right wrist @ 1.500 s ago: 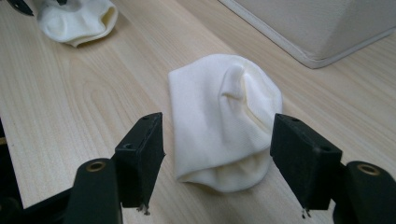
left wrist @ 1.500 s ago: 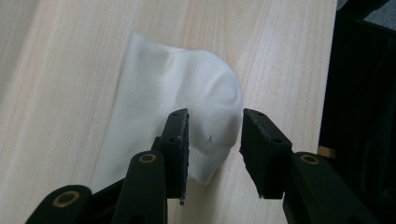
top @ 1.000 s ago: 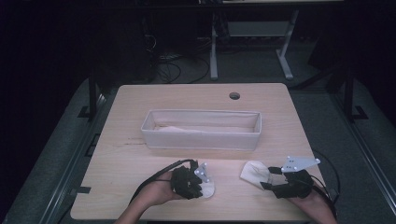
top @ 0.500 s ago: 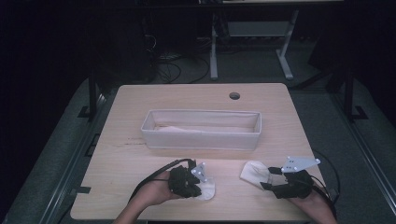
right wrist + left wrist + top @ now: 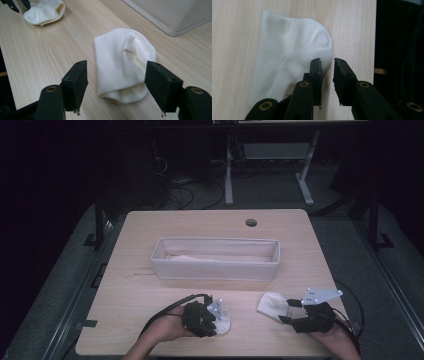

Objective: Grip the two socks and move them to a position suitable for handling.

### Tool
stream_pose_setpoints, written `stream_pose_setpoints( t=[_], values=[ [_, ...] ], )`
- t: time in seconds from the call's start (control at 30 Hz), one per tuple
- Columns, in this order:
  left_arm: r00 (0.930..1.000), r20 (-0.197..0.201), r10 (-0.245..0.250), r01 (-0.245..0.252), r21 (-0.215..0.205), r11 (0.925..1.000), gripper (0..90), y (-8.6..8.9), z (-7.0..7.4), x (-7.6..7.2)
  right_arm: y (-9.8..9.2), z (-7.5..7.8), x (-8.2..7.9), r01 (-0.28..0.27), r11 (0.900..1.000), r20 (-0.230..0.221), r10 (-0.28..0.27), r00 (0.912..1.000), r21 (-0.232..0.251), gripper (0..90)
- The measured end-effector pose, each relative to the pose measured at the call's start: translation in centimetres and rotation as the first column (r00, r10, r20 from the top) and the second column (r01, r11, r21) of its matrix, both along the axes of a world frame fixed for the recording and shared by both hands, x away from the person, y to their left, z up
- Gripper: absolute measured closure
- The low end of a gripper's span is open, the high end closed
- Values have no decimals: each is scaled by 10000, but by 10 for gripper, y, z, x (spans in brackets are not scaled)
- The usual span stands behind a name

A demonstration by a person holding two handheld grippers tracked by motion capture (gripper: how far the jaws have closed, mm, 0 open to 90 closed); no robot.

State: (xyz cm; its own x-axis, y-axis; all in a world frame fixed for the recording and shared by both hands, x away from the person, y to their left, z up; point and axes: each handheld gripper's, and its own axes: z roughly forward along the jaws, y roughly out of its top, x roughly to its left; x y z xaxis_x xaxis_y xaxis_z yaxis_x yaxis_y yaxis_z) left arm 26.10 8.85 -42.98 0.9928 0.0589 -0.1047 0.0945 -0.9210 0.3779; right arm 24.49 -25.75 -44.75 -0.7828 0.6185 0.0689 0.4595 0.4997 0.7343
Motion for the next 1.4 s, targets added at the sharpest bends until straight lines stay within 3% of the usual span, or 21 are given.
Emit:
stream_pose_setpoints(
  t=[0.2, 0.47, 0.63, 0.77, 1.07, 1.13, 1.27, 1.4],
  values=[
    [10000, 51, -68, 66, 270, 9996, 763, -6, -4, -1, 1, -1, 0, -34, 10000, -16, 34, 10000, -17, 343],
    [9993, 364, 19, -34, 400, 9992, 882, -8, -6, -2, 1, -1, 0, -58, 10000, -10, 58, 10000, 2, 343],
    [9992, 380, 83, -98, 381, 9992, 900, -8, -6, -2, 2, -1, 0, -77, 10000, -30, 77, 10000, 32, 343],
    [9995, 295, 100, -107, 251, 9996, 900, -6, -2, -2, 2, -1, -1, -82, 10000, -23, 82, 10000, 48, 343],
    [9992, 314, 236, -223, -384, 9990, 900, 8, 25, 1, 0, -1, 0, -44, 10000, -13, 44, 10000, 60, 343],
    [9987, 497, 80, -65, -307, 9995, 900, 7, 22, -1, 0, -1, 0, -69, 10000, -21, 69, 10000, 57, 343],
    [9990, 454, -48, 57, -214, 9998, 810, 0, 13, -3, 1, -1, -1, -83, 10000, 16, 83, 10000, -3, 344],
    [9992, 384, -117, 117, 11, 9999, 781, -6, 6, -3, 2, 0, -1, -103, 9999, 33, 103, 9999, -1, 343]
  ],
)
